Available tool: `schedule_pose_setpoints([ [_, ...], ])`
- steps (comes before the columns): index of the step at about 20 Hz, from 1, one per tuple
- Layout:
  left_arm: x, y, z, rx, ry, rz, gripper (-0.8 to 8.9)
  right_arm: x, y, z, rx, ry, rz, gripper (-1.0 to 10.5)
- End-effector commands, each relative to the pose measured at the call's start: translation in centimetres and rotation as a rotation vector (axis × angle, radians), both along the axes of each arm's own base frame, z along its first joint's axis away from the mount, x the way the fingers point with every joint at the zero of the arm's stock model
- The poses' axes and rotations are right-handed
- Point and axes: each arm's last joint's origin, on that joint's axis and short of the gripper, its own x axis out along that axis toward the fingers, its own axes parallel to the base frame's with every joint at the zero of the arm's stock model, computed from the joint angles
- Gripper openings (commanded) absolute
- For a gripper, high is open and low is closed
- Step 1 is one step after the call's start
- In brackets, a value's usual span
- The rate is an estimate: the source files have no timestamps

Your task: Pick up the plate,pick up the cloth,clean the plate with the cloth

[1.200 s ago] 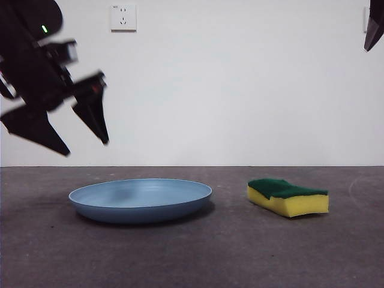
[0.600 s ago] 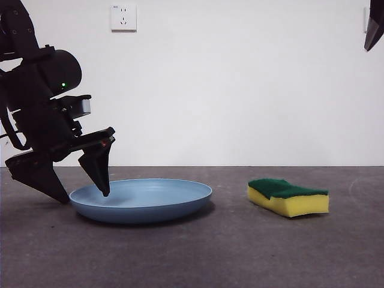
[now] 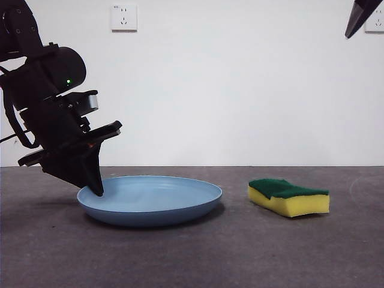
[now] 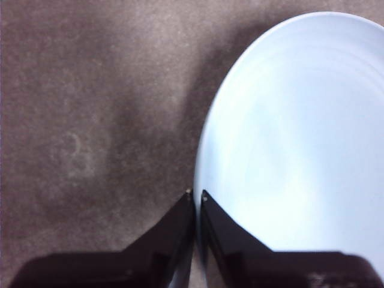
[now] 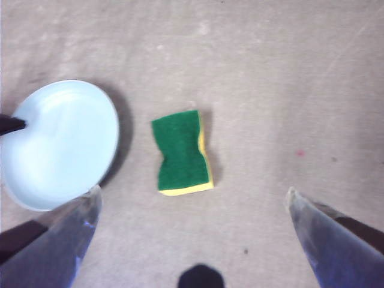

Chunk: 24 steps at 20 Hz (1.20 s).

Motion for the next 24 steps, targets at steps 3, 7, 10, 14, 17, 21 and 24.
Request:
schedule_pose_setpoints([
  [3,-0.8,0.3,2.9,-0.001,-0.093,-0.03,-0.09,0.8,1.0,0.2,-0.004,0.024,0.055,5.3],
  [7,-2.6,0.9,9.3,-0.033,-0.209,-0.056,-0.09,3.6,3.9,0.0,-0.033,0.083,0.176,5.3],
  [10,-4.4,1.4,13.4,-0.026,-0.274,-0.078,-0.09,6.2,6.1,-0.9,-0.08,0.12,0.253,5.3],
  [14,-7.0,2.1,16.7,-0.018,-0.367,-0.054,-0.09,9.7,8.6,-5.2,-0.239,0.217,0.286,5.3],
  [17,-8.2,2.5,17.5,0.006,-0.383,-0.059,-0.09,11.7,9.8,-8.2,-0.259,0.249,0.319,5.3],
  [21,-8.6,2.6,17.3,0.018,-0.341,-0.064,-0.09,13.4,10.6,-11.0,-0.305,0.263,0.329,5.3],
  [24,-8.7,2.6,17.3,0.019,-0.334,-0.064,-0.09,14.0,10.8,-12.7,-0.322,0.296,0.327,5.3],
])
